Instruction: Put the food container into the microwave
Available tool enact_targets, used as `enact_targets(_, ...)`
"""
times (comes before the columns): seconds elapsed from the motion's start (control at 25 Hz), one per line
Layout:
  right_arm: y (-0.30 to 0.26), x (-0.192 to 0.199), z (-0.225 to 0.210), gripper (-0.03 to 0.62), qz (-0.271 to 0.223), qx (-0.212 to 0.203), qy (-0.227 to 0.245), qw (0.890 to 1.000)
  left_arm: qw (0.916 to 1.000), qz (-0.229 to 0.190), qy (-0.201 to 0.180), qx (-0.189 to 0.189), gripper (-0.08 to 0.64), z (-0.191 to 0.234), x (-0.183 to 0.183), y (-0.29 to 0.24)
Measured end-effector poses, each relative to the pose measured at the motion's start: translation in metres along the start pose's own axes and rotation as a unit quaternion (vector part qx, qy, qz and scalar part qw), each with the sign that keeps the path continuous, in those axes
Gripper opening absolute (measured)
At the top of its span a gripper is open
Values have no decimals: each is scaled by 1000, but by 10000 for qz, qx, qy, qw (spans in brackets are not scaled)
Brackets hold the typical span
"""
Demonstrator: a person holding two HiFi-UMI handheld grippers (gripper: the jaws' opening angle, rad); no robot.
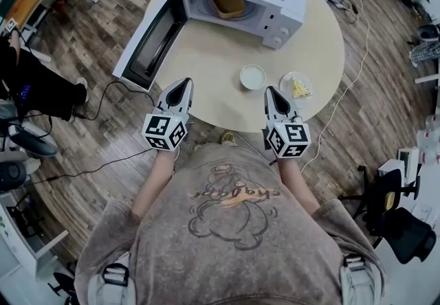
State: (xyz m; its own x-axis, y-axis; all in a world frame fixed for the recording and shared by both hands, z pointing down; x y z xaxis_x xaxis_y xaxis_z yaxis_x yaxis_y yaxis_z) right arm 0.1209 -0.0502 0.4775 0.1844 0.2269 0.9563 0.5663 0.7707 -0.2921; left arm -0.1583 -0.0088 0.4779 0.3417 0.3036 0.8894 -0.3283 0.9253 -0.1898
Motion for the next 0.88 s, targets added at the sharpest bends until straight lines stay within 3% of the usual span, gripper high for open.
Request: enact_targets(0.88, -4, -1, 1, 0, 52, 66, -5, 10000, 9998, -49, 168, -20, 29, 4, 0, -1)
Point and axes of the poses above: the fingertips, and each gripper's own axes: y backward along the fingers, z to its left, x out of its underside, the point moved 6 cm from there along y, backward along the fingers, and after that the axes turned 11 degrees about y, right-handed, at the moved point
